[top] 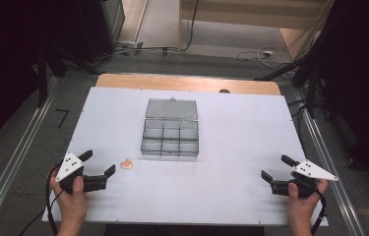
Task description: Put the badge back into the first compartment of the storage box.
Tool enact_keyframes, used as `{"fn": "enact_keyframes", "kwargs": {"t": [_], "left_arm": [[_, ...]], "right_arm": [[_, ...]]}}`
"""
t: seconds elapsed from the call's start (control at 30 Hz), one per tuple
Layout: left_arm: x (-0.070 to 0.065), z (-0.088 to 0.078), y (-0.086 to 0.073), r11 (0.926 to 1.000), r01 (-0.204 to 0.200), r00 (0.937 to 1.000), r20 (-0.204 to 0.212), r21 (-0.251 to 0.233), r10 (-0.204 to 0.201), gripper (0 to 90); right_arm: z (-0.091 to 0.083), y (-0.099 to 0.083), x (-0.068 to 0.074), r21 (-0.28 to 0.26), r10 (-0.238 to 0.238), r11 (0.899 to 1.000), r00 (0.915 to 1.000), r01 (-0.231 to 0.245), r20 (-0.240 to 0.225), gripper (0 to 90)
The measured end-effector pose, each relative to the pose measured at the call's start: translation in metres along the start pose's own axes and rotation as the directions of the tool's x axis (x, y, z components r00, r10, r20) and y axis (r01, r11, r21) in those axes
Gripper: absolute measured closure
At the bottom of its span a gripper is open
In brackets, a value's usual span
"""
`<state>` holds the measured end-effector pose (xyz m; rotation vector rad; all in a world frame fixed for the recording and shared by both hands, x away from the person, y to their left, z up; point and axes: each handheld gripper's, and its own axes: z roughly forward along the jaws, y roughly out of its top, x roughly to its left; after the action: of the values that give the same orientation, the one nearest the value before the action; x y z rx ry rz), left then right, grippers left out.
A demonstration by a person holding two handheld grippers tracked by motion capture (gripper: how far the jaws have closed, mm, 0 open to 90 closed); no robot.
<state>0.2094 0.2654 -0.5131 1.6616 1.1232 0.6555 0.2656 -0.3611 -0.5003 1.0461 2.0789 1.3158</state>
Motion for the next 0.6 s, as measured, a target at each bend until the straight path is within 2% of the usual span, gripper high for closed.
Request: {"fn": "enact_keyframes", "kwargs": {"t": [0.07, 0.13, 0.2, 0.27, 0.53, 0.6], "left_arm": [[0.000, 0.000, 0.001, 0.9999, 0.000, 1.0000, 0.006, 0.010, 0.000, 1.3], [-0.002, 0.002, 0.004, 0.9991, -0.006, 1.0000, -0.002, 0.041, 0.006, 1.3], [-0.003, 0.002, 0.005, 0.9991, -0.006, 0.9999, 0.011, 0.043, 0.005, 1.0], [-0.005, 0.002, 0.009, 0.9992, -0.004, 0.9992, 0.041, 0.040, 0.002, 0.0], [-0.013, 0.002, 0.030, 0.9983, -0.032, 0.9983, 0.049, 0.048, 0.030, 0.0], [-0.013, 0.004, 0.035, 0.9979, -0.023, 0.9973, 0.071, 0.060, 0.019, 0.0]], "right_arm": [[0.000, 0.000, -0.001, -0.002, 0.004, 1.000, 1.0000, -0.004, -0.007, 0.0], [0.000, 0.000, -0.001, -0.003, 0.008, 1.000, 0.9999, -0.008, -0.010, 0.0], [0.000, 0.000, -0.001, -0.004, 0.008, 1.000, 0.9999, -0.008, -0.010, 0.0], [0.000, -0.001, -0.001, -0.003, 0.010, 1.000, 0.9999, -0.010, -0.013, 0.0], [-0.001, -0.001, -0.002, -0.004, 0.021, 1.000, 0.9995, -0.021, -0.024, 0.0], [-0.001, -0.001, -0.002, -0.006, 0.020, 1.000, 0.9995, -0.020, -0.026, 0.0]]}}
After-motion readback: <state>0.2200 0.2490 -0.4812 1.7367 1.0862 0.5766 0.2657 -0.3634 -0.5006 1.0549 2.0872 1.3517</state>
